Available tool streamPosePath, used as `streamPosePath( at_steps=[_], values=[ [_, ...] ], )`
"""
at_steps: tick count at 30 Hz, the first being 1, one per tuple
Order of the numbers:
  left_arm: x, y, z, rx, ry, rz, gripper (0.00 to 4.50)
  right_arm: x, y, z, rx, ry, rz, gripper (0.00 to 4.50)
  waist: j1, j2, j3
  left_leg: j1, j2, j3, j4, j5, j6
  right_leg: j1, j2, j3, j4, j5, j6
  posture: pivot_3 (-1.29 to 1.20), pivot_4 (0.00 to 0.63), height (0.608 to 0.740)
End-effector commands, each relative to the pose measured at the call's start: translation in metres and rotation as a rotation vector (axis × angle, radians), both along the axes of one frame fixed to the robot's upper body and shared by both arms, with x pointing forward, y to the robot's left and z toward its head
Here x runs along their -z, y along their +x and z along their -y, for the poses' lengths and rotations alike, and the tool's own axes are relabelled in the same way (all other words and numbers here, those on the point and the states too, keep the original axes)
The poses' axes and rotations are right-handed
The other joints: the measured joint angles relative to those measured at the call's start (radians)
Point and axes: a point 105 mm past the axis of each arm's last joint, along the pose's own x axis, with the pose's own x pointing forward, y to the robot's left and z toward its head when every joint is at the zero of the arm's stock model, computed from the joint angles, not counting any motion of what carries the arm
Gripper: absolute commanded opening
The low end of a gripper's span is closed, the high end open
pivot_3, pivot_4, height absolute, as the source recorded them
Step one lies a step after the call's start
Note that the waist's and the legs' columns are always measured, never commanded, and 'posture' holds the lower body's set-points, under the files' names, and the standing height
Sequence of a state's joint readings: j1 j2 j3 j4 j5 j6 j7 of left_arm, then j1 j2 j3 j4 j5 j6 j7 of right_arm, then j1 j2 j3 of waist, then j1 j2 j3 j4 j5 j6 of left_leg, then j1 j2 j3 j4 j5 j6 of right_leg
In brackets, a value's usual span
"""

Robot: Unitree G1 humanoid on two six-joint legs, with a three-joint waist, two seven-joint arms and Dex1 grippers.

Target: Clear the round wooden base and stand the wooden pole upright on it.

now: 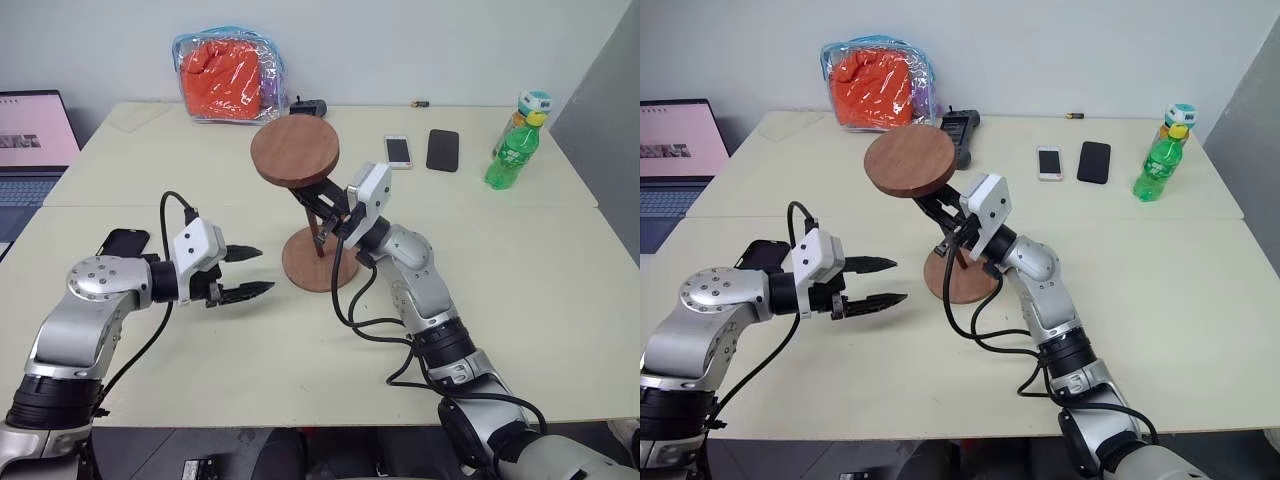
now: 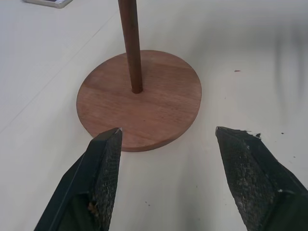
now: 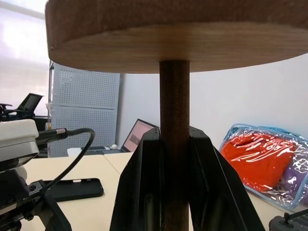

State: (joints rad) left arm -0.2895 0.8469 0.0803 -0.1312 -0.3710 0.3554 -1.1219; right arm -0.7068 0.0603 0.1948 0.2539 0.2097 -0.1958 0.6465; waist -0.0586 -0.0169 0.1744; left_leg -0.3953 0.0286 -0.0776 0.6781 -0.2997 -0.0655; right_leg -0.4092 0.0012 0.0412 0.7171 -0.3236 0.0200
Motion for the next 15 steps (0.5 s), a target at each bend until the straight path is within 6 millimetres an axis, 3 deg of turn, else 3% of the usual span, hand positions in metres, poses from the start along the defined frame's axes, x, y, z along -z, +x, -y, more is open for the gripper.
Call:
streamPosePath(
  at_steps=[1, 8, 15],
  values=[
    [-0.008, 0.001, 0.003, 0.016, 0.010, 0.045, 3.22, 0.014, 0.012, 0.003, 0.053, -0.002, -0.111, 0.25, 0.000, 0.000, 0.000, 0.000, 0.000, 0.000, 0.000, 0.000, 0.000, 0.000, 0.000, 0.000, 0.000, 0.000, 0.000, 0.00, 0.150, 0.740],
    [-0.008, 0.002, 0.006, 0.025, 0.009, 0.049, 3.22, 0.037, 0.036, 0.017, 0.170, -0.040, -0.235, 0.25, 0.002, 0.000, -0.002, 0.004, 0.000, 0.000, 0.000, -0.001, 0.001, 0.004, 0.000, 0.000, 0.000, 0.000, 0.000, 0.00, 0.150, 0.740],
    [-0.009, 0.002, 0.006, 0.019, 0.007, 0.049, 3.22, 0.051, 0.037, 0.017, 0.194, -0.093, -0.248, 0.25, 0.005, 0.000, -0.007, 0.005, 0.000, 0.000, 0.000, -0.001, 0.001, 0.005, 0.000, 0.000, 0.000, 0.000, 0.000, 0.00, 0.150, 0.740]
  ],
)
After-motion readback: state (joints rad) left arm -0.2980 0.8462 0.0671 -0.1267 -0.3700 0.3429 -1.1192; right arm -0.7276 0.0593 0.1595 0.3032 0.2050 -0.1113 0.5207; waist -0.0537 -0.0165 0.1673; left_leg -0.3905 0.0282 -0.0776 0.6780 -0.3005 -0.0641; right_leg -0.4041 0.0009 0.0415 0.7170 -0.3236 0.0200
